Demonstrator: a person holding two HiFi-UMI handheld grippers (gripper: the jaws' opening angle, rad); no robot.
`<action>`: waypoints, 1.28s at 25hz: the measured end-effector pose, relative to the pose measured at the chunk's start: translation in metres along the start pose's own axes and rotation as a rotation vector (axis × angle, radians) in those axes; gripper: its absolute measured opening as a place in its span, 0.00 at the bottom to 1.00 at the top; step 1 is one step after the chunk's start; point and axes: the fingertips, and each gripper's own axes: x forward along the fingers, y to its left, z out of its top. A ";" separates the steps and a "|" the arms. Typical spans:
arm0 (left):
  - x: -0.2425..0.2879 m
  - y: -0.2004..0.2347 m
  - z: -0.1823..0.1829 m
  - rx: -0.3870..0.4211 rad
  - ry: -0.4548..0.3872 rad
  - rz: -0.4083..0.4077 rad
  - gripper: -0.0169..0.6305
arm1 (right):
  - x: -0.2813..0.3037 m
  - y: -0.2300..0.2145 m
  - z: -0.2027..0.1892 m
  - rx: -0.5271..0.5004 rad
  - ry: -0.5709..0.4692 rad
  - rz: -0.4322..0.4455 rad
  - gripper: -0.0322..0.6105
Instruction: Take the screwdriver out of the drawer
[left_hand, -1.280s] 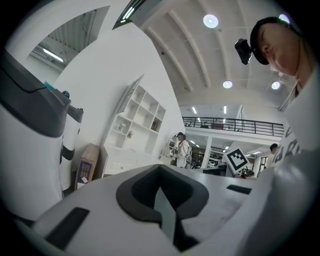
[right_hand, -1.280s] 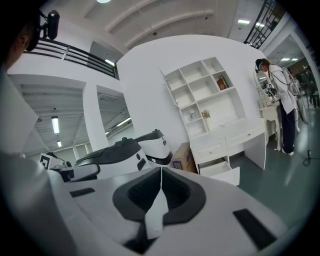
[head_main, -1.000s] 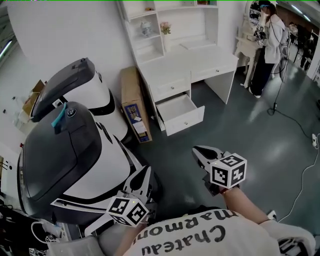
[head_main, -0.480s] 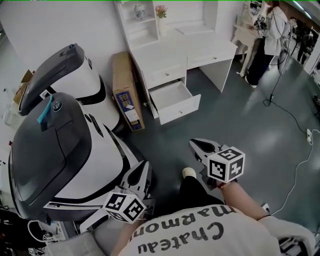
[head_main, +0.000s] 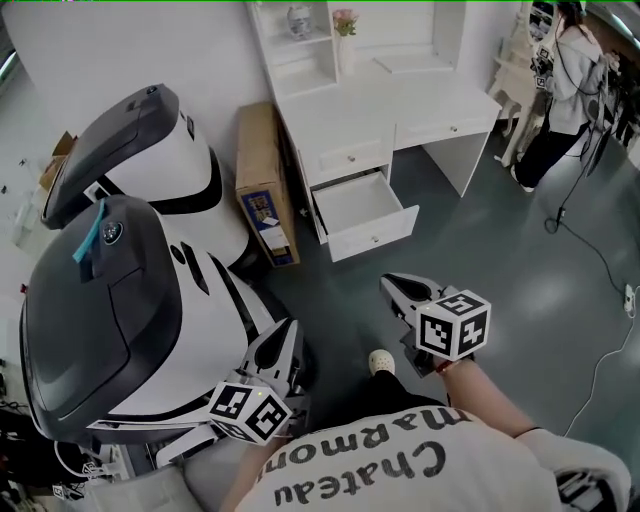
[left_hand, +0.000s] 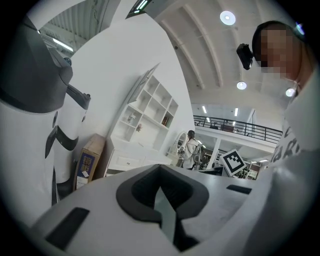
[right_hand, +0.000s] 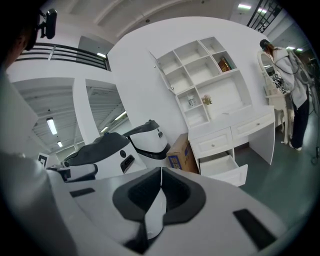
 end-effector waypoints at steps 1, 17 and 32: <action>0.007 0.004 0.005 -0.006 -0.005 0.009 0.06 | 0.006 -0.005 0.007 -0.002 0.002 0.006 0.10; 0.121 0.035 0.064 0.002 -0.096 0.068 0.06 | 0.075 -0.084 0.113 -0.073 -0.036 0.071 0.10; 0.202 0.065 0.058 -0.045 -0.106 0.116 0.06 | 0.124 -0.153 0.135 -0.085 0.014 0.081 0.10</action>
